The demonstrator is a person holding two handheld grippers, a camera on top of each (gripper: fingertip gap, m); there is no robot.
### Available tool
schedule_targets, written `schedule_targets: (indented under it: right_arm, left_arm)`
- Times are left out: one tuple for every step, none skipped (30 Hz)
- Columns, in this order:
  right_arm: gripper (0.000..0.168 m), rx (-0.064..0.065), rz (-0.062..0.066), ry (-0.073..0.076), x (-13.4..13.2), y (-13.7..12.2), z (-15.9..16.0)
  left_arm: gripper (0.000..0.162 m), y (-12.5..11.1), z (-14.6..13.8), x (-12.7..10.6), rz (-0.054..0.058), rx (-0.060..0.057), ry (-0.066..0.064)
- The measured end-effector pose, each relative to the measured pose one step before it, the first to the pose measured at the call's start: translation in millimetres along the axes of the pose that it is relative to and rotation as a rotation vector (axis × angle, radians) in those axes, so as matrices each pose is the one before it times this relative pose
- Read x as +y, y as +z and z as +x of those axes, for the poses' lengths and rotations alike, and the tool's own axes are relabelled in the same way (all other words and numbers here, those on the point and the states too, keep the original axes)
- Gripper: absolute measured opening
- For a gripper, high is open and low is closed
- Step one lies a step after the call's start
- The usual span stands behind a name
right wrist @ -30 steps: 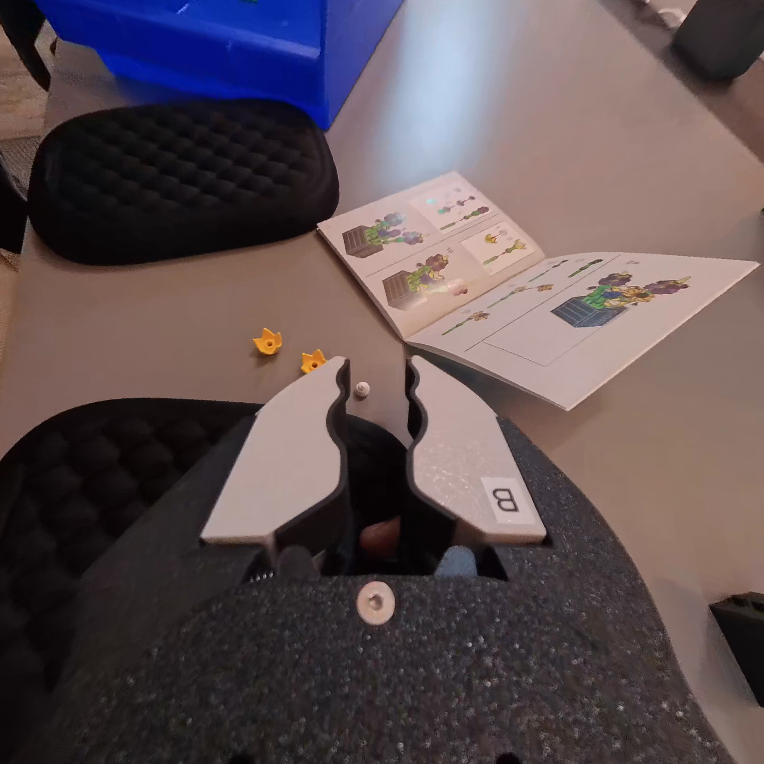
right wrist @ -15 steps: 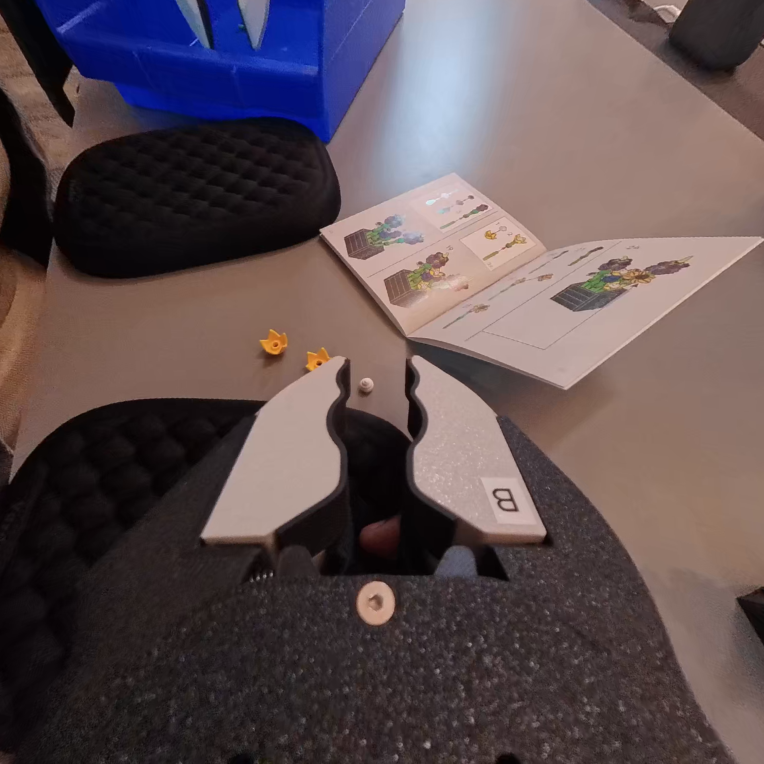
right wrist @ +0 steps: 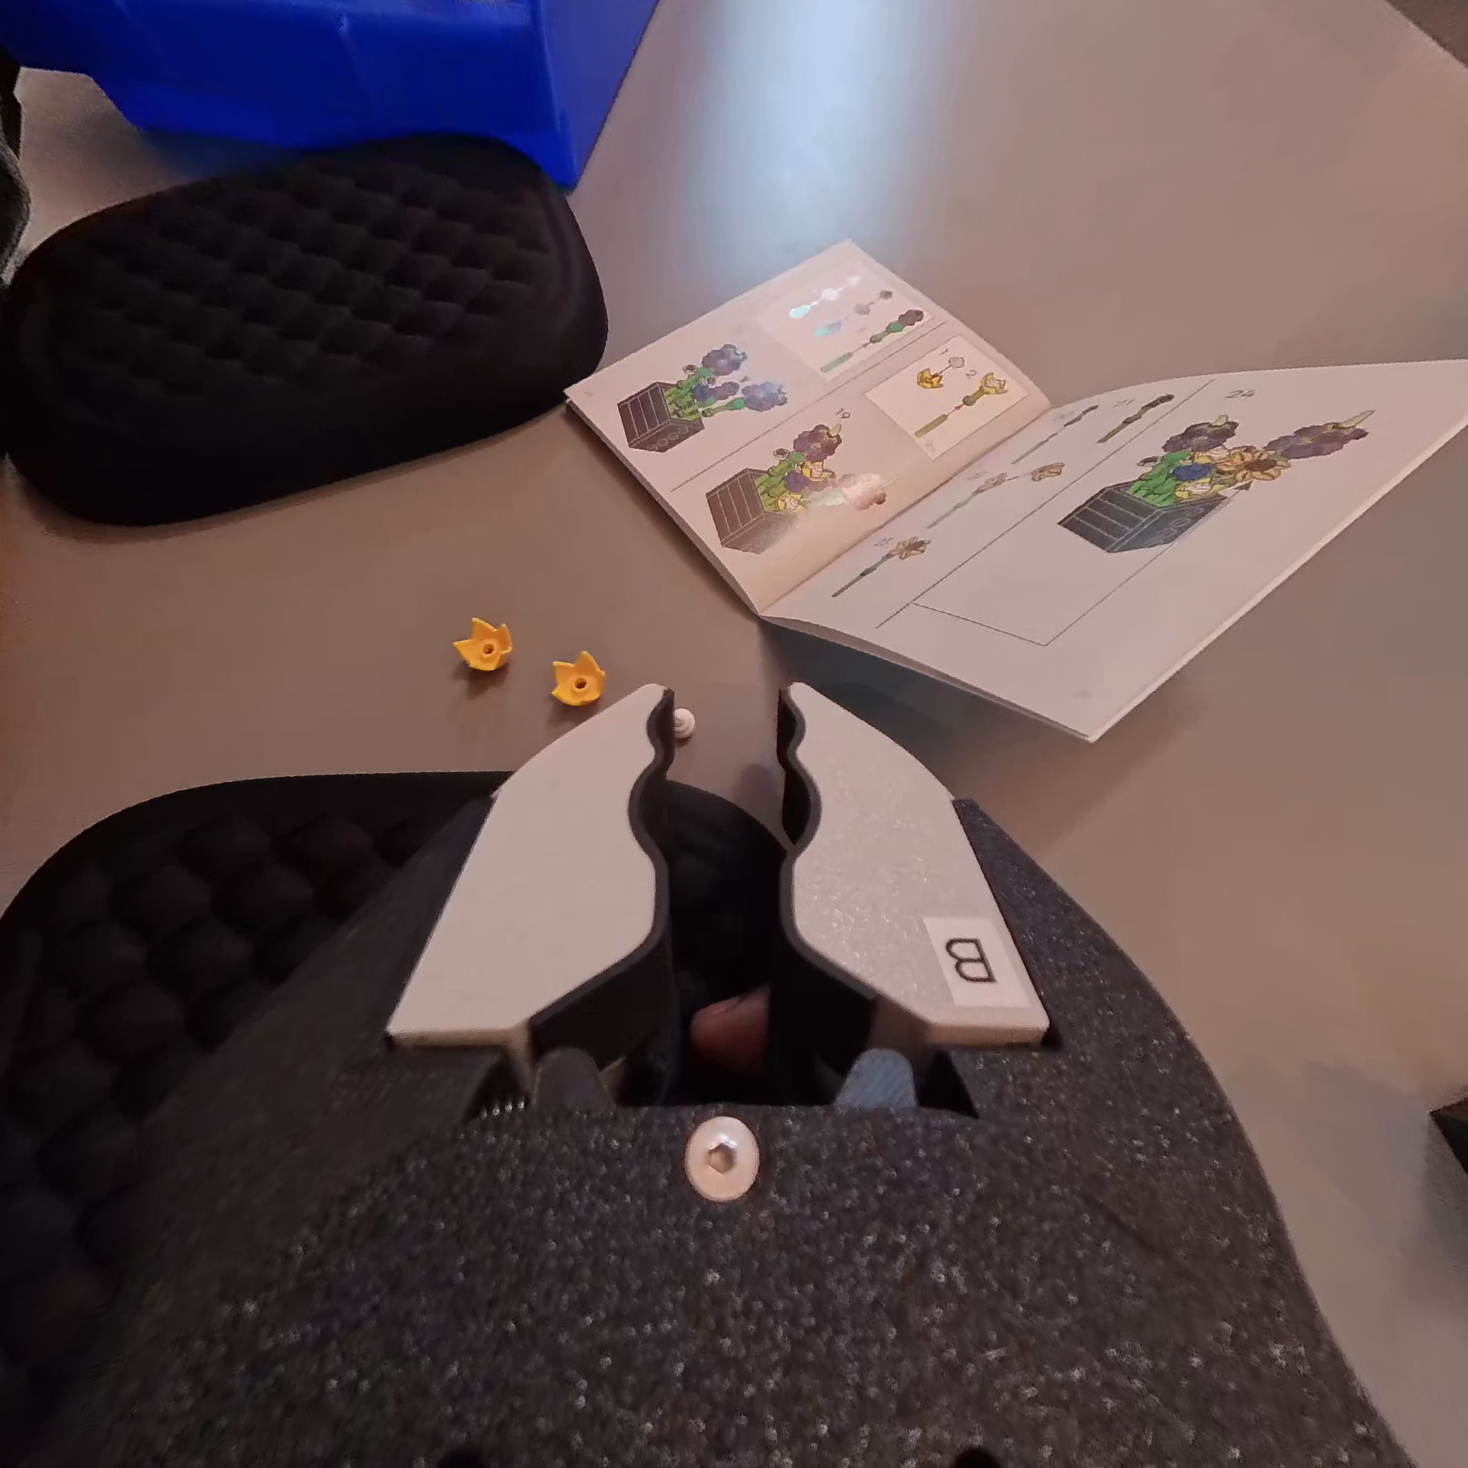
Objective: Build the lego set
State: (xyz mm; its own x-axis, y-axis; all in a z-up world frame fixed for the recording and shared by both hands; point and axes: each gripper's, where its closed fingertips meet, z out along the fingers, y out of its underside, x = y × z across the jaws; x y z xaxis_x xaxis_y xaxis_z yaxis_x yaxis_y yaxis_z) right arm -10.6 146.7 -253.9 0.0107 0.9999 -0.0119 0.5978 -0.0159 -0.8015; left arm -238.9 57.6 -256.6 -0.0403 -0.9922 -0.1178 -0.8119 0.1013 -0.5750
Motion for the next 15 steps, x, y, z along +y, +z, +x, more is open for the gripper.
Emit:
schedule_targets:
  right_arm:
    - [0.024,0.0019,0.0023,0.0021,-0.27,-0.05,0.4]
    - [0.024,0.0009,0.0021,0.0006,-0.22,0.07,0.28]
    - [0.025,0.0008,0.0021,-0.0011,0.01,0.11,0.08]
    - [0.024,0.0007,0.0016,-0.0023,-0.17,-0.11,-0.14]
    - [0.024,0.001,0.0016,-0.0024,-0.19,-0.25,-0.1]
    - [0.024,0.0006,0.0011,-0.0025,-0.25,-0.12,-0.15]
    - [0.024,-0.0001,0.0009,-0.0022,0.0,-0.1,-0.16]
    - [0.024,-0.0005,0.0014,-0.0011,-0.21,-0.04,-0.19]
    - [0.024,-0.0002,0.0016,0.0005,-0.12,-0.19,-0.06]
    - [0.024,0.0,0.0023,0.0015,-0.27,-0.05,0.19]
    - [0.024,0.0007,0.0026,0.0019,-0.11,-0.13,0.26]
    - [0.024,0.0002,0.0025,0.0012,-0.24,-0.12,0.15]
    - [0.024,0.0007,0.0025,0.0002,-0.23,-0.12,0.18]
    - [0.024,0.0014,0.0022,0.0,-0.11,-0.09,0.09]
    - [0.024,0.0012,0.0014,-0.0003,-0.08,-0.21,0.08]
  left_arm:
    - [0.009,1.31,-0.17,-2.72,0.0279,0.0165,-0.0094]
    - [0.008,1.46,-1.82,-2.97,0.0287,0.0065,-0.0129]
    - [0.007,1.57,-1.68,-1.69,0.0186,0.0064,-0.009]
    - [0.006,1.83,-0.41,-0.56,0.0066,0.0103,-0.0011]
    - [0.006,1.99,-1.05,0.26,-0.0013,-0.0003,0.0038]
    - [0.006,2.05,-0.64,0.59,-0.0051,-0.0006,0.0074]
    - [0.005,2.22,0.46,0.78,-0.0082,0.0063,0.0084]
    - [0.004,1.28,1.11,0.49,-0.0063,0.0077,0.0097]
    - [0.004,-0.14,0.08,-0.53,0.0033,0.0016,0.0115]
    - [0.004,-0.26,0.19,-0.06,0.0012,0.0044,0.0068]
    - [0.005,0.07,0.77,-0.19,0.0029,0.0088,0.0026]
    - [0.005,-0.01,0.21,0.13,0.0023,0.0059,0.0016]
    - [0.007,-0.22,1.79,0.15,0.0014,0.0139,0.0065]
    - [0.007,-0.34,0.62,0.69,-0.0032,0.0073,0.0078]
    - [0.009,-0.61,-0.09,0.77,-0.0048,0.0022,0.007]
